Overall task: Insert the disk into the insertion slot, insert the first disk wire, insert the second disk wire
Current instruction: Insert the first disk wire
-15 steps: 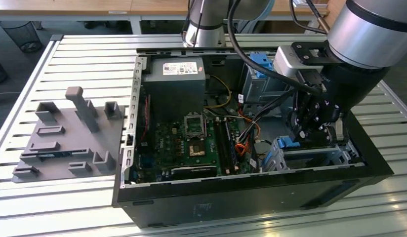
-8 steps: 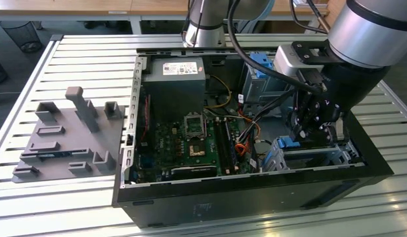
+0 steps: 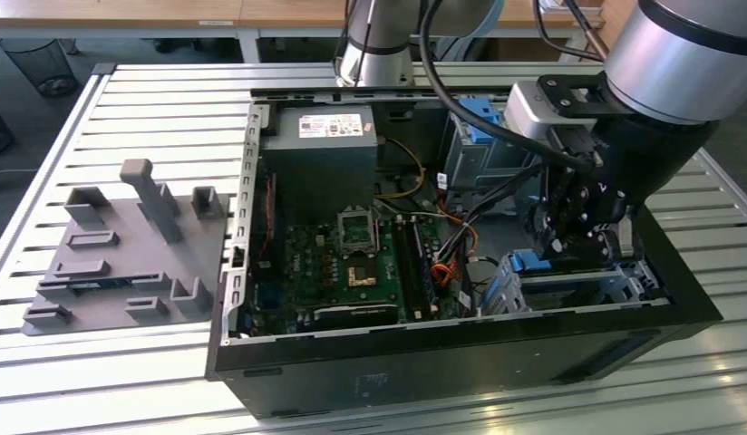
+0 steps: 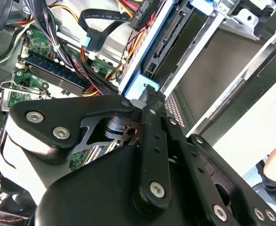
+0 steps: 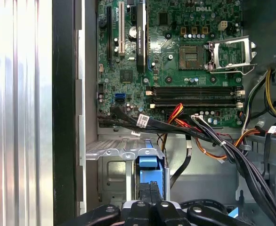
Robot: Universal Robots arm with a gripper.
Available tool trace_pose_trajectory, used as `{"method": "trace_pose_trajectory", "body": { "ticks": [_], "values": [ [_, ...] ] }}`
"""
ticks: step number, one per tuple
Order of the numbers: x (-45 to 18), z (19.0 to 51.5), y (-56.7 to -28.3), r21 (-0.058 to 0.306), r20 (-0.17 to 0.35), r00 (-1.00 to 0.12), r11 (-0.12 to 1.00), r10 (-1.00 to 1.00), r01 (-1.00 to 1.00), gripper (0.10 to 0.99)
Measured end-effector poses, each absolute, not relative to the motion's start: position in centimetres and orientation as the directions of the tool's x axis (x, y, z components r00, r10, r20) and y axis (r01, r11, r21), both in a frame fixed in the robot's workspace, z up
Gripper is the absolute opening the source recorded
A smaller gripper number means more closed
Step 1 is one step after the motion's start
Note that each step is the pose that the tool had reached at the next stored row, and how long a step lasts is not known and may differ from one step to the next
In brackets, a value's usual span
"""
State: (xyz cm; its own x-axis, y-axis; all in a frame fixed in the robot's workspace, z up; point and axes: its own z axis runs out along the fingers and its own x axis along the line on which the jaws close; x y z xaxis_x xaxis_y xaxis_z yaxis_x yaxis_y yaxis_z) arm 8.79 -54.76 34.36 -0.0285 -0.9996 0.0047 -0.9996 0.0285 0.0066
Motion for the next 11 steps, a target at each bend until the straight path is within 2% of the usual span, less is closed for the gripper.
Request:
{"method": "trace_pose_trajectory", "body": {
  "ticks": [11],
  "values": [
    [9.67,34.72,-54.76,0.007,0.005,-0.029,0.029,-1.0,-1.0,0.106]
  ]
}}
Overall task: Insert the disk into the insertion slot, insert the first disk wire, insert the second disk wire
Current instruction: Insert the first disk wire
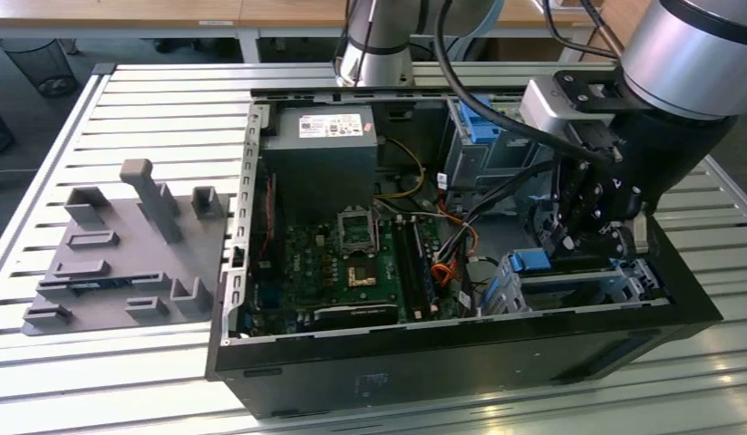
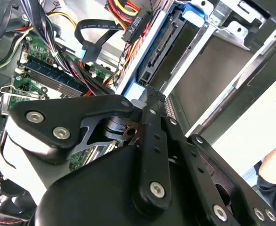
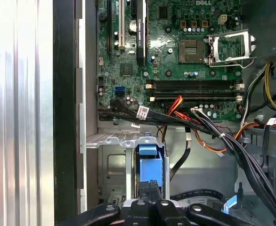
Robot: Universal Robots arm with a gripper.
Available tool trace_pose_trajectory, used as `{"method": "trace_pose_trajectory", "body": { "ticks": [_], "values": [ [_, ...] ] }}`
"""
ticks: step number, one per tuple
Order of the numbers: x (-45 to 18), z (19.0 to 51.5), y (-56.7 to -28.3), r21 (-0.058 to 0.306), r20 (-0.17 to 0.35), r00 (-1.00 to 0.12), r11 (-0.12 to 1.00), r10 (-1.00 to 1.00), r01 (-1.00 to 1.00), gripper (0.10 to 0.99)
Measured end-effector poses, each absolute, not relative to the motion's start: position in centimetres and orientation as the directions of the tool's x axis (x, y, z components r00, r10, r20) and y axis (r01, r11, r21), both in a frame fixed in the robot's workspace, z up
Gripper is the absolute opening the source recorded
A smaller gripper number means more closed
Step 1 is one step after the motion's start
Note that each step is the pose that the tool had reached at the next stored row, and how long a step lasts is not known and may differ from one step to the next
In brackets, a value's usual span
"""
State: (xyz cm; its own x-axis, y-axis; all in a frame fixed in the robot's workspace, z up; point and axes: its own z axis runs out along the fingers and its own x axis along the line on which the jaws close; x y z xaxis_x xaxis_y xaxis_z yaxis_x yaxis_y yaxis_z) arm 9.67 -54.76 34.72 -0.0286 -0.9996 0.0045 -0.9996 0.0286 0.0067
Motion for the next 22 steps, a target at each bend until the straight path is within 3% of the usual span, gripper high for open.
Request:
{"method": "trace_pose_trajectory", "body": {
  "ticks": [8,22],
  "values": [
    [9.7,36.5,-54.8,0.007,0.005,-0.029,0.029,-1.0,-1.0,0.106],
    [12.1,36.7,-54.5,0.007,0.003,-0.029,0.029,-1.0,-1.0,0.106]
  ]
}}
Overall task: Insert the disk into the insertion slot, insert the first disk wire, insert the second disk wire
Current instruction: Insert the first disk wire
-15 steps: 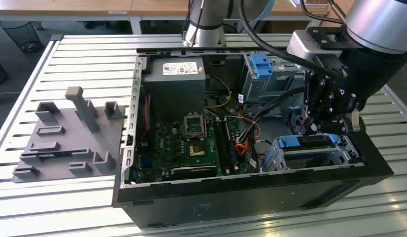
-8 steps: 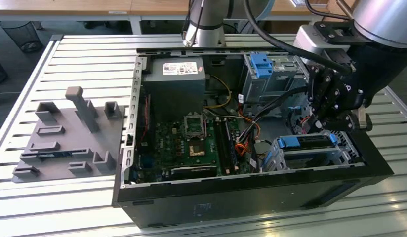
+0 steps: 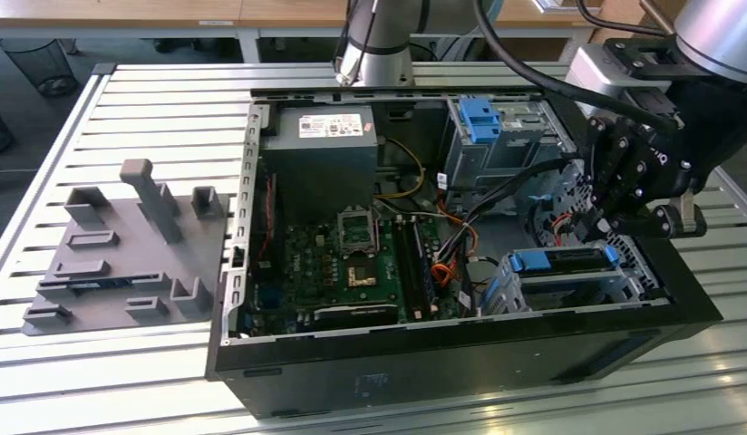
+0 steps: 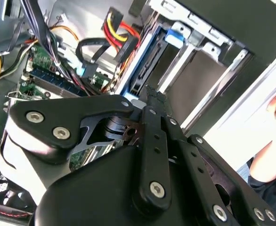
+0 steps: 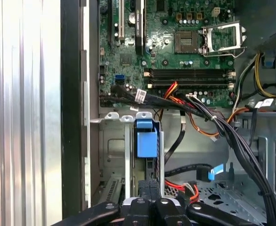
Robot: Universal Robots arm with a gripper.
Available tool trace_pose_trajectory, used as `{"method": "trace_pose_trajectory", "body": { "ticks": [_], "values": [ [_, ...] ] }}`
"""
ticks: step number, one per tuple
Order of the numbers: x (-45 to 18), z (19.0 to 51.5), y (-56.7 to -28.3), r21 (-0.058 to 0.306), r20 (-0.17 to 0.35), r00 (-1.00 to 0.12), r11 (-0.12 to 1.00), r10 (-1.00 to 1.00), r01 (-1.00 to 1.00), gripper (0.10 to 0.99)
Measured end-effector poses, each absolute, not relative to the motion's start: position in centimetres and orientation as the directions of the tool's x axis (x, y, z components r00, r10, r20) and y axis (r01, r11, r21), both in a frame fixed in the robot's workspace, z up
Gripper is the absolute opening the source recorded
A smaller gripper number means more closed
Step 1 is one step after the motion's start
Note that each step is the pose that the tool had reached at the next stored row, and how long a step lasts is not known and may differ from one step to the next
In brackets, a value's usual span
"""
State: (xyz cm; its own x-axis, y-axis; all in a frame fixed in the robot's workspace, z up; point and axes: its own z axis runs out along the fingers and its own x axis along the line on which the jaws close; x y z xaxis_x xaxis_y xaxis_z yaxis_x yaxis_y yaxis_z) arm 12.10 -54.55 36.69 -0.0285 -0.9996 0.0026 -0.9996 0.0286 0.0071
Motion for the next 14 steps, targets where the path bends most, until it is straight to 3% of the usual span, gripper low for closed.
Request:
{"method": "trace_pose_trajectory", "body": {
  "ticks": [14],
  "values": [
    [12.69,36.38,-54.26,0.007,0.0,-0.14,0.14,-0.99,-0.99,0.106]
  ]
}}
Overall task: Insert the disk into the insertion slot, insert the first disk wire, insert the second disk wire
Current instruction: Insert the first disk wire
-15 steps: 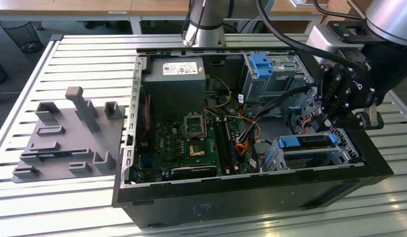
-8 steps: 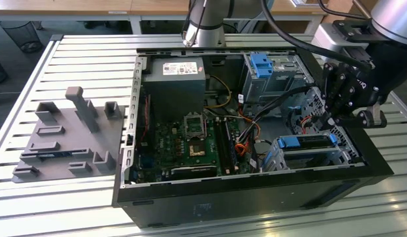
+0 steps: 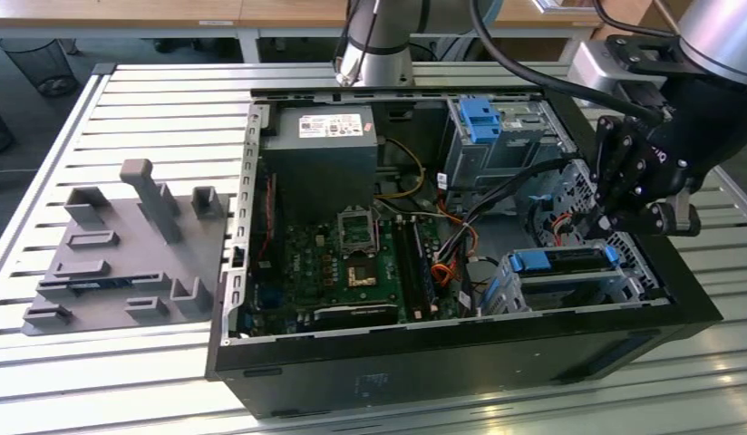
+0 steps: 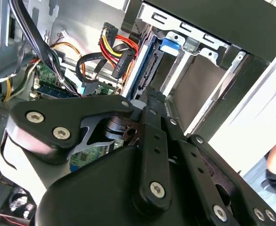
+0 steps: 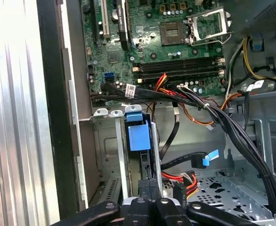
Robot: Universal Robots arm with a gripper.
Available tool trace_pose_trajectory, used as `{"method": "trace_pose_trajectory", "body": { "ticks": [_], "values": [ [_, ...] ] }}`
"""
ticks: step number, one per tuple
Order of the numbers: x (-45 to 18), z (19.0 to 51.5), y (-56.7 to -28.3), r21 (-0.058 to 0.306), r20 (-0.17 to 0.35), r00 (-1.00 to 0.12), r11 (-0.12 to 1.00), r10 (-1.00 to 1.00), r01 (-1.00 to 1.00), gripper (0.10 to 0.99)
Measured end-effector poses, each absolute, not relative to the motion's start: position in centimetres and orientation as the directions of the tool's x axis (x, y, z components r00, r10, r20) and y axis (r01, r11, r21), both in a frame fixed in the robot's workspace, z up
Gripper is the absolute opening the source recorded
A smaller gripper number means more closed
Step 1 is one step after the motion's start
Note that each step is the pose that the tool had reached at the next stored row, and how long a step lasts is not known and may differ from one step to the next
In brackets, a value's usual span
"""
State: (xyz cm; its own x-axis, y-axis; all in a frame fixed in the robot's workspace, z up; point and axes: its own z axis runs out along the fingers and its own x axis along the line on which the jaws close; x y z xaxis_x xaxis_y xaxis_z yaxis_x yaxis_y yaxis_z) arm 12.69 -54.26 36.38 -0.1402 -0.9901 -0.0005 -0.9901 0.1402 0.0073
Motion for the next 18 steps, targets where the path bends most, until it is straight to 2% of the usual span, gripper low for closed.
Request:
{"method": "trace_pose_trajectory", "body": {
  "ticks": [18],
  "values": [
    [13.2,35.9,-52.4,0.007,-0.001,-0.199,0.199,-0.98,-0.98,0.106]
  ]
}}
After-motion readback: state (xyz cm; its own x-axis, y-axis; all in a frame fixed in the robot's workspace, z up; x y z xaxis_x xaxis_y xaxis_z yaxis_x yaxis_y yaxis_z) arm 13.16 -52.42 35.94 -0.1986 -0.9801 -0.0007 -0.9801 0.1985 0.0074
